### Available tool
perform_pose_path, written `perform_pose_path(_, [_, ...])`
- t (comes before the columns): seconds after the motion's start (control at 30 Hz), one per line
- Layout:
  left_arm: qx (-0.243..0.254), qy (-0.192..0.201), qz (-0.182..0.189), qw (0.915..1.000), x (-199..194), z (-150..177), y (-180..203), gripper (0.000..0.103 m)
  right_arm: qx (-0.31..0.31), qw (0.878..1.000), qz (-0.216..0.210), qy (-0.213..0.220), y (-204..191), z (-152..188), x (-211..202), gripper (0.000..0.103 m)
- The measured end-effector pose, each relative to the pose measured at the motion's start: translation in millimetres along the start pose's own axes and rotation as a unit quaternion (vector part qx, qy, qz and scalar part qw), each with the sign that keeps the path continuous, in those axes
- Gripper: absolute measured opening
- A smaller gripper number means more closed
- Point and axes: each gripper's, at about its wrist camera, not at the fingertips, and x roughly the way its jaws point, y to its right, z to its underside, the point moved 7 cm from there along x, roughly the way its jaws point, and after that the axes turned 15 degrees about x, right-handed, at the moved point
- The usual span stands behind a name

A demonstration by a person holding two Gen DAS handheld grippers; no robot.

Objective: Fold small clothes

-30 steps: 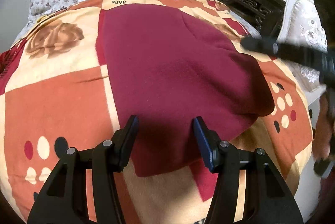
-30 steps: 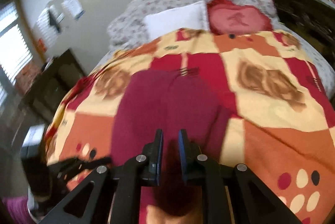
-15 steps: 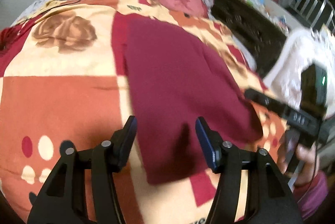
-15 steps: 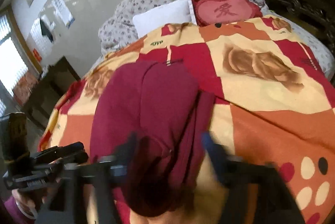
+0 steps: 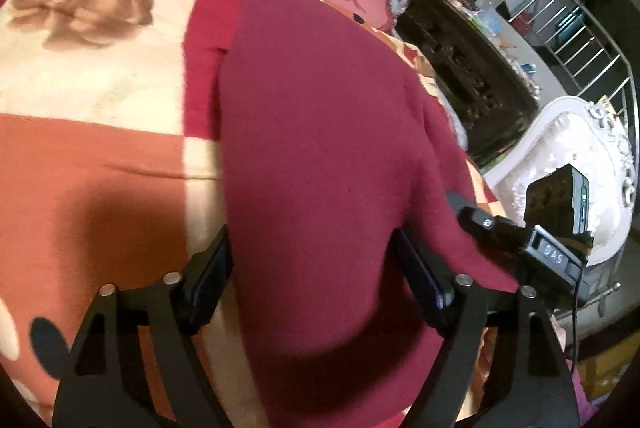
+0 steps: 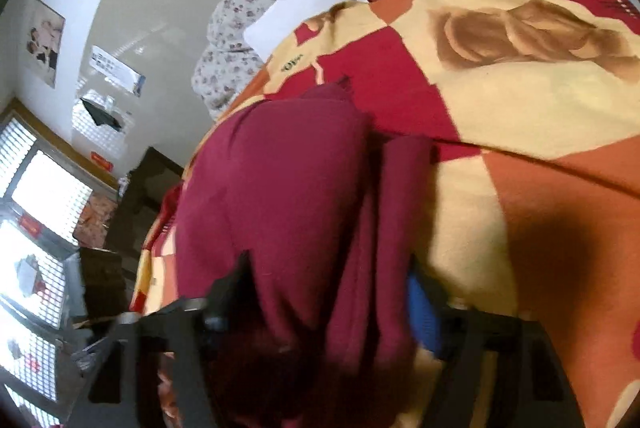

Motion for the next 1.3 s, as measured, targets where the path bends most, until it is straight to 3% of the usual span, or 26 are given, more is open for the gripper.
perform_pose_path(0.07, [0.028, 0.009, -0.004, 0.9996, -12, -4, 8, 0.05, -0.03, 0.999, 0.005, 0.011, -16, 5, -9, 0.044])
perform_pose_path(0.1, [0.045, 0.012, -0.003, 0.9989, -20, -5, 14, 0.047, -0.041, 0.999, 0.004, 0.013, -23, 8, -14, 0.042])
perform_pose_path(0.27, [0.06, 0.018, -0.012, 0.998, -78, 9, 21, 0.046, -0.088, 0.996, -0.021, -0.002, -73, 43, -35, 0.041])
perform_pose_path(0.43, [0.05, -0.019, -0.037, 0.9979, -139, 56, 4, 0.046, -0.084, 0.992, -0.056, -0.07, -96, 108, -33, 0.041])
perform_pose_path(0.5, [0.047, -0.039, -0.055, 0.9967, -151, 83, -5, 0.046, -0.088, 0.991, -0.033, -0.098, -92, 135, -20, 0.041])
perform_pose_path(0.57, [0.062, -0.07, -0.096, 0.991, -152, 109, -16, 0.046, -0.094, 0.989, 0.016, -0.116, -79, 150, -9, 0.043])
perform_pose_path(0.63, [0.077, -0.091, -0.136, 0.9835, -153, 131, -24, 0.046, -0.103, 0.988, 0.066, -0.089, -70, 151, -13, 0.043])
perform_pose_path(0.67, [0.076, -0.079, -0.14, 0.9839, -158, 133, -25, 0.047, -0.102, 0.989, 0.071, -0.076, -70, 148, -19, 0.043])
perform_pose_path(0.77, [0.064, -0.061, -0.143, 0.9857, -172, 133, -22, 0.047, -0.11, 0.991, 0.033, -0.07, -92, 151, -38, 0.043])
perform_pose_path(0.87, [0.071, -0.057, -0.168, 0.9816, -179, 134, -21, 0.047, -0.203, 0.976, 0.042, -0.063, -130, 176, -44, 0.043])
perform_pose_path(0.97, [0.075, -0.052, -0.184, 0.9786, -182, 135, -20, 0.047, -0.246, 0.966, 0.027, -0.081, -150, 204, -34, 0.043])
perform_pose_path(1.0, [0.076, -0.049, -0.185, 0.9786, -183, 135, -18, 0.047, -0.257, 0.962, 0.034, -0.084, -151, 208, -30, 0.043])
perform_pose_path(1.1, [0.075, -0.042, -0.181, 0.9797, -187, 133, -14, 0.047, -0.287, 0.951, 0.108, -0.049, -140, 201, -10, 0.043])
perform_pose_path(1.23, [0.072, -0.041, -0.182, 0.9797, -186, 135, -9, 0.047, -0.306, 0.933, 0.183, -0.051, -110, 185, 26, 0.042])
perform_pose_path(1.27, [0.074, -0.04, -0.188, 0.9786, -187, 136, -8, 0.047, -0.3, 0.933, 0.193, -0.054, -99, 182, 32, 0.042])
perform_pose_path(1.3, [0.074, -0.036, -0.192, 0.9779, -188, 136, -7, 0.047, -0.281, 0.94, 0.184, -0.06, -94, 180, 32, 0.042])
